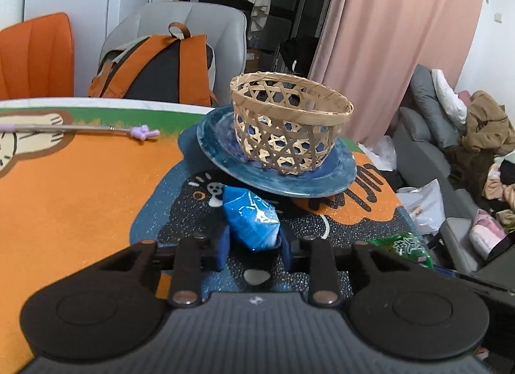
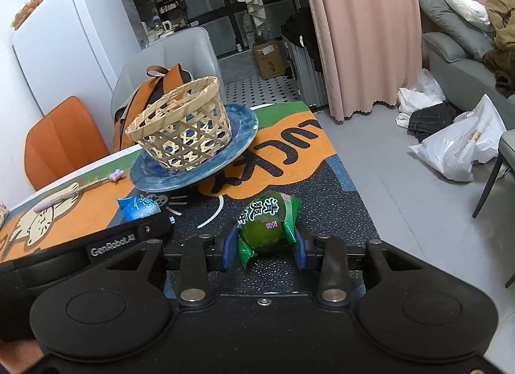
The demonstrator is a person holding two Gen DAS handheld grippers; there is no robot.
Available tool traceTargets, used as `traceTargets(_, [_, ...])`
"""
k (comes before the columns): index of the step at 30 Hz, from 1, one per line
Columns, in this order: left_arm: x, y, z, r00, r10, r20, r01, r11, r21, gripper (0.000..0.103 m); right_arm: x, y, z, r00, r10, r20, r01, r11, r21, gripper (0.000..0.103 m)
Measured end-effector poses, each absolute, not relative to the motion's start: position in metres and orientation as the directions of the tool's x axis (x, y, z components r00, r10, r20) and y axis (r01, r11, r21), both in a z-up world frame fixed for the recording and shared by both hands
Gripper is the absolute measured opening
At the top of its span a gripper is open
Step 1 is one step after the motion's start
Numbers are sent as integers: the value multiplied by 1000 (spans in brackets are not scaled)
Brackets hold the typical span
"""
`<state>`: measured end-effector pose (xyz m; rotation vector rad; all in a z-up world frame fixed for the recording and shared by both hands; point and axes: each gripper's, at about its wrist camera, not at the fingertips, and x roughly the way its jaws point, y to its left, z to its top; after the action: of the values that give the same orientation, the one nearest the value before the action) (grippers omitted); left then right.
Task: Organize snacks
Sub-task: 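Grasp the green-wrapped candy with the right gripper while the left gripper grasps the blue-wrapped candy, then carry both candies over the cardboard box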
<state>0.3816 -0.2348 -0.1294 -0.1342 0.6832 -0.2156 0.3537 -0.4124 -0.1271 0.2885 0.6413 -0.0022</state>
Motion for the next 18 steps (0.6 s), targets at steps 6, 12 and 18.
traceTargets(6, [363,-218,-127,764,-244,-597,147,967,-208,27,351,-402,-125,805,124,-580,46,962,269,36])
traceTargets(12, [340,-191,-117,782,-219,-583,103,969,-225,27,348,-384,-124,792,191,-580,-8,953,303,36])
traceTargets(18, [318,-164,-96,806,-183,-563,62,972,-227,27,341,-356,-117,783,227,-579,-52,952,303,36])
